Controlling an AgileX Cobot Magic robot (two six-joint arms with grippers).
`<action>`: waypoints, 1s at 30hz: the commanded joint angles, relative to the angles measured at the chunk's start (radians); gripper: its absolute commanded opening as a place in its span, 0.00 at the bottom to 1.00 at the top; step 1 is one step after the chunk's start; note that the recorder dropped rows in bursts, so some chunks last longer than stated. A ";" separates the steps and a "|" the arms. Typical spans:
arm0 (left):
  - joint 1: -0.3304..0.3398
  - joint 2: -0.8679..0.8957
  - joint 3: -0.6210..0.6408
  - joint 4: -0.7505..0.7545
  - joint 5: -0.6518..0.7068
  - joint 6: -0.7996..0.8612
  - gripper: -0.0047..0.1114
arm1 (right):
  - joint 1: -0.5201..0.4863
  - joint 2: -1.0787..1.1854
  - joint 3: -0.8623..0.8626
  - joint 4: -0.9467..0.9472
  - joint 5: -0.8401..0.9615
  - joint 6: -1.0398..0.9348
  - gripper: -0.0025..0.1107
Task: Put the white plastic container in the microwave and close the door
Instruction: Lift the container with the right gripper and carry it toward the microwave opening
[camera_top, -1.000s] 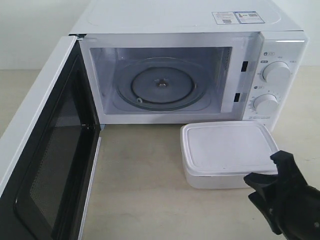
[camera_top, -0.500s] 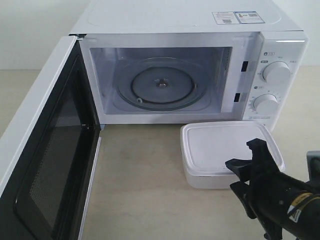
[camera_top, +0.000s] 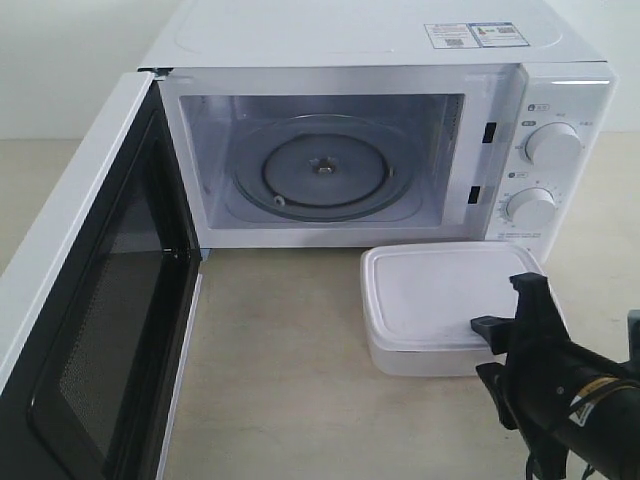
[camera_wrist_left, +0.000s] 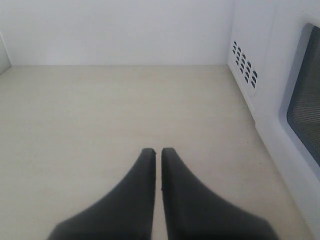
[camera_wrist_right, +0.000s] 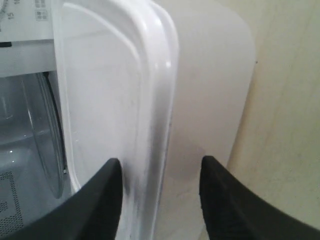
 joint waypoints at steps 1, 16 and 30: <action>0.005 -0.003 0.004 -0.003 0.001 -0.012 0.08 | 0.000 0.001 -0.033 0.060 0.018 -0.068 0.34; 0.005 -0.003 0.004 -0.003 0.001 -0.012 0.08 | 0.084 -0.055 0.047 0.026 -0.214 -0.046 0.02; 0.005 -0.003 0.004 -0.003 0.001 -0.012 0.08 | 0.290 -0.210 0.173 0.043 -0.278 -0.043 0.02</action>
